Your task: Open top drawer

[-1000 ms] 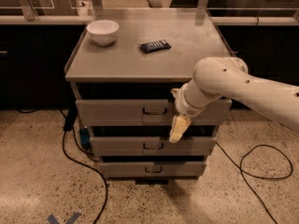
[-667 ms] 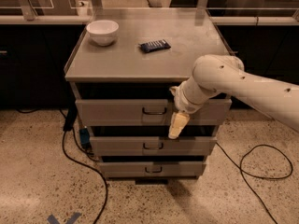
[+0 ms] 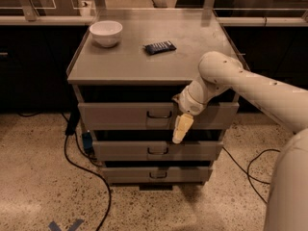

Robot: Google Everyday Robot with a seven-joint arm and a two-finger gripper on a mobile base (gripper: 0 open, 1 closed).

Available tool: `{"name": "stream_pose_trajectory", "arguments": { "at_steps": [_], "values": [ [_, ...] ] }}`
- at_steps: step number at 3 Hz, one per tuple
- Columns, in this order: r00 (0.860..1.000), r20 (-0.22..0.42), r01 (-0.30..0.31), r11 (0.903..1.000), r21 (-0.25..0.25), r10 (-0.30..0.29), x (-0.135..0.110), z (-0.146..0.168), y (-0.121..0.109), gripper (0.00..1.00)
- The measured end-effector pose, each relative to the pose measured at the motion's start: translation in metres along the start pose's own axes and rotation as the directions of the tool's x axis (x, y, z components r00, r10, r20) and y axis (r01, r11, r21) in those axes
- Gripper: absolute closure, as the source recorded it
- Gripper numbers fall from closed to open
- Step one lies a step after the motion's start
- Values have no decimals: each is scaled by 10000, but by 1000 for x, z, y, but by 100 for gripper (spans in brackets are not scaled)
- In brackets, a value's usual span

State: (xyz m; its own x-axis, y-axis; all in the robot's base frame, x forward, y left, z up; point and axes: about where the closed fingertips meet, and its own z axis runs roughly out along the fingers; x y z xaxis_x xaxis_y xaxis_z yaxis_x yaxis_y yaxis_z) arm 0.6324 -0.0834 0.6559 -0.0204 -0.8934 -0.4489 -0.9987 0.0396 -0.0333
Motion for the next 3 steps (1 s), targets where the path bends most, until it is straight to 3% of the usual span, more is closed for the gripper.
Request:
{"name": "stream_pose_trajectory", "arguments": {
  "at_steps": [1,2,3],
  "values": [
    [9992,-62,-402,9897,-1377,397,-2,-5,13,0],
    [9978,-177,-659,9771,-2025,636,-6,-28,37,0],
    [9944,-389,-1046,9703,-2181,985,-11,-68,80,0]
  ]
}}
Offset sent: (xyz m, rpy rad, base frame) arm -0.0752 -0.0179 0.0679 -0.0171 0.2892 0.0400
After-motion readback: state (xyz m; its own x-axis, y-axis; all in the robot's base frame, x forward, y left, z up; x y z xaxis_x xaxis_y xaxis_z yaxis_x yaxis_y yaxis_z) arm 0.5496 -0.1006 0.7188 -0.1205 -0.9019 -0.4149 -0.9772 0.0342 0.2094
